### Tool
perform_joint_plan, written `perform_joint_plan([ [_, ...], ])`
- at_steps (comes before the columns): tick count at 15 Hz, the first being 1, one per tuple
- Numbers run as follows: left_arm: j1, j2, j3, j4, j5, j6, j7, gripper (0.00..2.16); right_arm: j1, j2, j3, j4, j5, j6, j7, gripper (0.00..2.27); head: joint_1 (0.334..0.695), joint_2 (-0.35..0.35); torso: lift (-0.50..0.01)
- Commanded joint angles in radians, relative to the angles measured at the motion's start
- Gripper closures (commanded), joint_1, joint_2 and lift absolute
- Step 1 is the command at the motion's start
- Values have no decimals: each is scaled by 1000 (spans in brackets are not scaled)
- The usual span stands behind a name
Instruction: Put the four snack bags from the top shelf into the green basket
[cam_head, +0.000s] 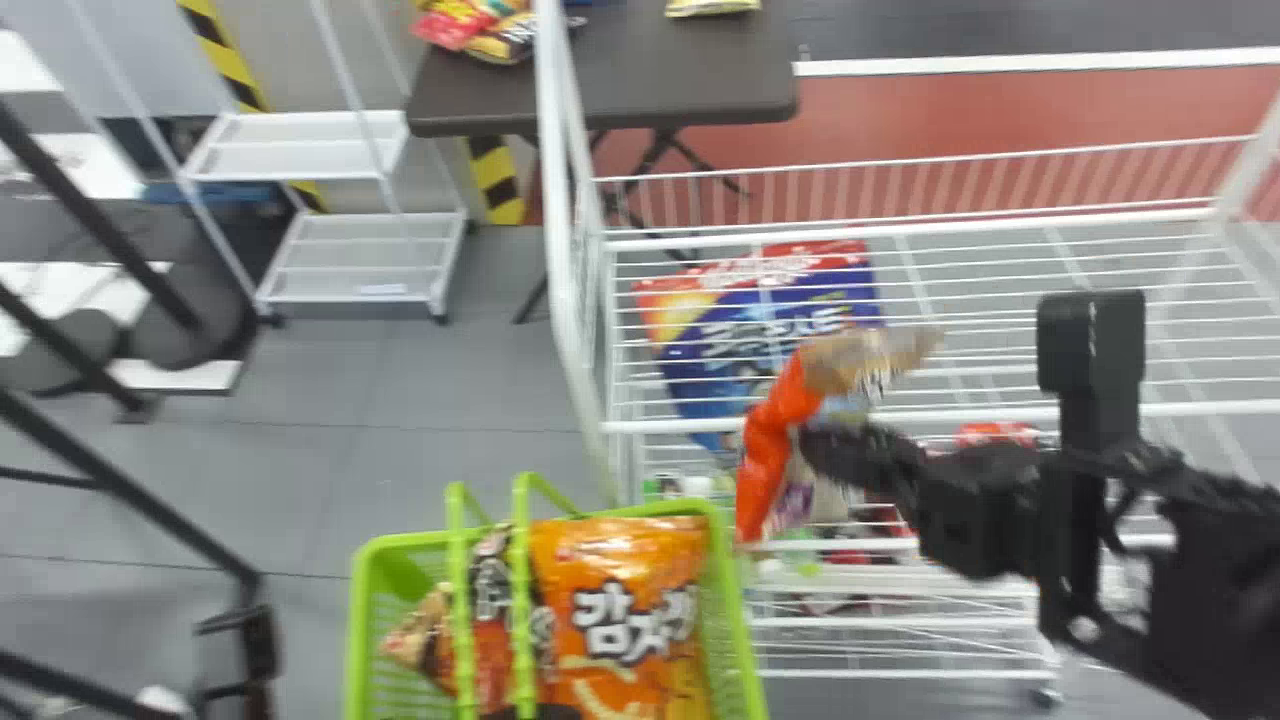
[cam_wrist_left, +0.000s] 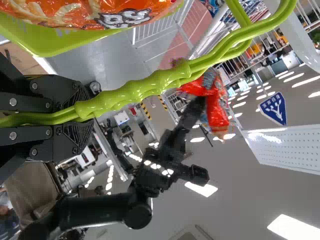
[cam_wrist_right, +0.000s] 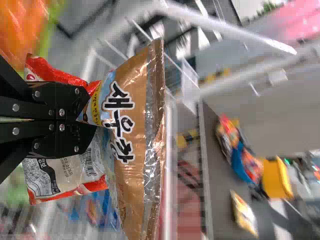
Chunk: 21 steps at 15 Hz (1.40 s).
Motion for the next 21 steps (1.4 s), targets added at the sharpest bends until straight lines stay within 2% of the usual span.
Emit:
perform_joint_plan([
  [1,-2,0,-3,0,0,0,-10,2145,26,-5,63,-19,-35,78,19,2253,695,240,0],
  [2,-2,0,-3,0,0,0,-10,2145,24,-5,66,-24,-81,137,28,2253,695,309,0],
  [3,-2,0,-5,0,0,0,-10,2145,18,-5,68,-24,-119,186,36,2253,695,344,0],
  [7,-2,0,-16,-5,2,0,-10,2145,-20,3,98,8,-196,306,50,2253,695,350,0],
  [13,-4,0,-45,-34,6,40,-10,2145,-138,6,212,297,-182,278,31,2253,695,350,0],
  [15,-4,0,-66,-37,5,43,-10,2145,-177,20,264,395,-182,140,31,2253,695,350,0],
  [20,-2,5,-83,-48,22,95,-10,2145,-312,98,335,645,-148,32,8,2253,695,350,0],
  [21,-2,5,-82,-48,22,92,-10,2145,-322,98,338,660,-148,36,8,2101,695,350,0],
])
